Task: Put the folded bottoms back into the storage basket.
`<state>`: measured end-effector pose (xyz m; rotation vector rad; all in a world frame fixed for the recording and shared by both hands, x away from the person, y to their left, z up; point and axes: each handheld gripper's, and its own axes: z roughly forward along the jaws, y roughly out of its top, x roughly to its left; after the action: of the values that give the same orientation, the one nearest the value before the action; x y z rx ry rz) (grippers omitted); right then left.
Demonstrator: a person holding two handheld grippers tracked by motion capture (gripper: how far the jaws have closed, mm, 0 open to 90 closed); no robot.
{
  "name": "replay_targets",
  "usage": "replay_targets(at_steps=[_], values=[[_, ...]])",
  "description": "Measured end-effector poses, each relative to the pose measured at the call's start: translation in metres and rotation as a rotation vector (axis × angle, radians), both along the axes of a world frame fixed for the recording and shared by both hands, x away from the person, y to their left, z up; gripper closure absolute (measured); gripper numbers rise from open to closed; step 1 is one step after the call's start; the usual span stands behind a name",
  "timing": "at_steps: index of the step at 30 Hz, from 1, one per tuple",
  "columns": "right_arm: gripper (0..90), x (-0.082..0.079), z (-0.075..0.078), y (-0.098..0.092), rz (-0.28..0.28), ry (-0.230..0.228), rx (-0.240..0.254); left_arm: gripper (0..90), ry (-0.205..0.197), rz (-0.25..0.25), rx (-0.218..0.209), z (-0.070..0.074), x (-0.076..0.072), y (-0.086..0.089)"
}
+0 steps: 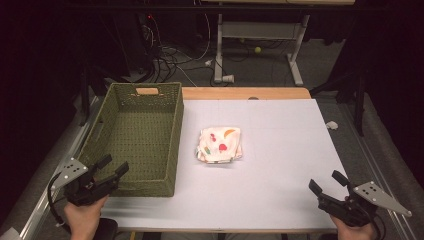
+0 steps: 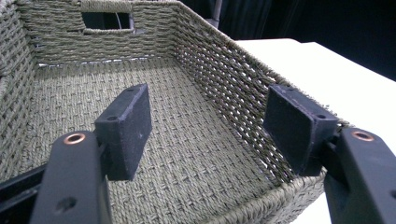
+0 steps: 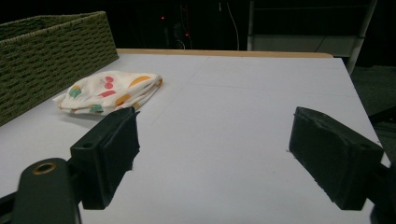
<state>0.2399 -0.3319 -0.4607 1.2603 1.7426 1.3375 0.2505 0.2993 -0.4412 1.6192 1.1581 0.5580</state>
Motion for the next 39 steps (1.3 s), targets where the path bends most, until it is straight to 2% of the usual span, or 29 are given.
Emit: replay_targets(at_steps=[25, 29, 39], values=[[16.9, 0.0, 0.0, 0.001, 0.006, -0.002, -0.003, 30.9, -0.016, -0.036, 0.002, 0.003, 0.005, -0.012], [16.9, 0.0, 0.0, 0.001, 0.007, -0.002, -0.004, 31.5, -0.019, -0.057, -0.021, 0.004, 0.006, -0.014], [17.1, 0.0, 0.0, 0.002, 0.009, -0.002, -0.004, 31.6, -0.036, -0.08, -0.01, 0.007, 0.008, -0.021]])
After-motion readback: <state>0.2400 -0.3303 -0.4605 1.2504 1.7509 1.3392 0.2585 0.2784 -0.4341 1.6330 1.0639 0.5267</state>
